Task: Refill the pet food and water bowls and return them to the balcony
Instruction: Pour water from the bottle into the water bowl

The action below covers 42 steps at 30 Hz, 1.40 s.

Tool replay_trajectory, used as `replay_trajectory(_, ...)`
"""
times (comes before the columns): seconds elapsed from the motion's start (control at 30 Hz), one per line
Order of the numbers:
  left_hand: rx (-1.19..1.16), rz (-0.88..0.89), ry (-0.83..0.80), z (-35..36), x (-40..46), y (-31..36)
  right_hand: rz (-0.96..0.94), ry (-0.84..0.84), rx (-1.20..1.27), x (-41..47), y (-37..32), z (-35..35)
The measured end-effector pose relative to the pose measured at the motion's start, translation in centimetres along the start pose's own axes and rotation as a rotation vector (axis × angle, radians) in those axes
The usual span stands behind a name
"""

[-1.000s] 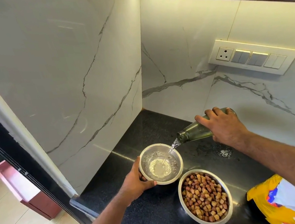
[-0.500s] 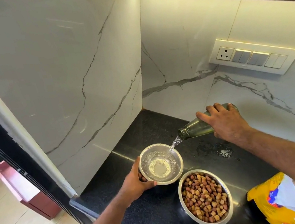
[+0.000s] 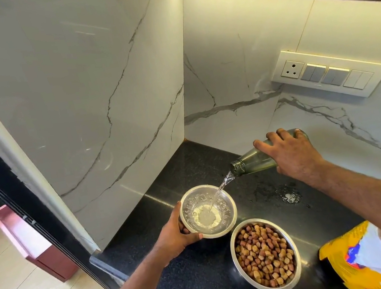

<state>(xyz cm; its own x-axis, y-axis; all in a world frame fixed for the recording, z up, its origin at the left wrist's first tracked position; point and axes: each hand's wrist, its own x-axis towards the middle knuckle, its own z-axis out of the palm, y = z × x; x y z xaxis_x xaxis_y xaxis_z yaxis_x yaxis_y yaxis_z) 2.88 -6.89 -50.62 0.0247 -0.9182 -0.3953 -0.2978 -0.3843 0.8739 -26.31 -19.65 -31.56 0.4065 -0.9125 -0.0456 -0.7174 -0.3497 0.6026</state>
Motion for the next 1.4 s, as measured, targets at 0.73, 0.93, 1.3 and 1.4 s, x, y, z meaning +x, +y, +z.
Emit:
replay_trajectory(0.73,0.138,0.047,0.196,-1.5,1.2,1.9,0.128,-0.035,0.678,-2.3,-8.7,8.5)
replay_trajectory(0.93,0.102,0.132,0.182,0.4,3.3,5.9,0.387,0.005,1.136,-2.7,-8.5,11.2)
replay_trajectory(1.3,0.041,0.297,-0.012,7.3,8.5,12.8,0.816,0.146,1.719,-3.6,-6.9,17.4)
replay_trajectory(1.4,0.046,0.312,-0.028,8.9,10.4,13.9,0.877,0.172,1.723,-3.4,-7.3,18.6)
